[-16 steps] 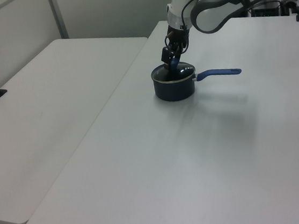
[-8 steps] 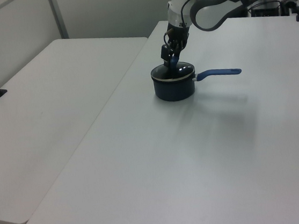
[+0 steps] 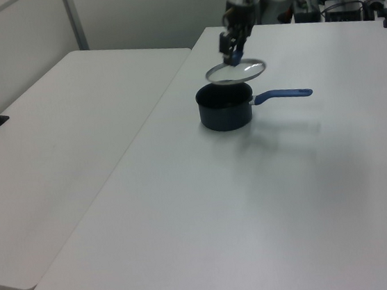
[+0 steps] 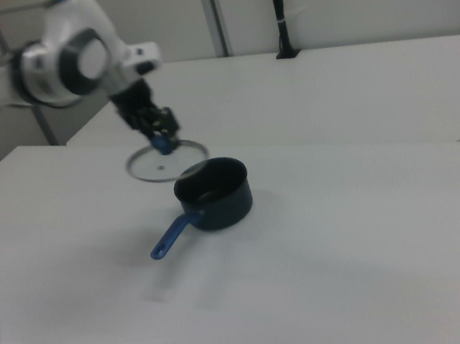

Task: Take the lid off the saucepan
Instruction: 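Lift the glass lid off the saucepan and carry it beside the pan, then lower the lid flat onto the table and open the gripper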

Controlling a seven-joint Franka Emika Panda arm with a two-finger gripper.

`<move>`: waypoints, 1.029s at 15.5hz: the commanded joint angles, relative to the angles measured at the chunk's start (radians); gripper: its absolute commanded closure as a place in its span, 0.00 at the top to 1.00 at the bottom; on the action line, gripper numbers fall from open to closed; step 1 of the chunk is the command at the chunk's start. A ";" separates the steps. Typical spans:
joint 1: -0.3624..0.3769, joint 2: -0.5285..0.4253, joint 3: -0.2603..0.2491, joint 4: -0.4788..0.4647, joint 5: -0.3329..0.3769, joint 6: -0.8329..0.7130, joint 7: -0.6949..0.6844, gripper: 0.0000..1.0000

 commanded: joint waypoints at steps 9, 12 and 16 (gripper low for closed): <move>0.018 -0.179 0.192 -0.397 -0.008 -0.097 -0.036 0.45; 0.032 -0.140 0.202 -0.408 -0.031 -0.096 -0.036 0.45; 0.052 -0.109 0.202 -0.469 -0.088 0.002 -0.018 0.45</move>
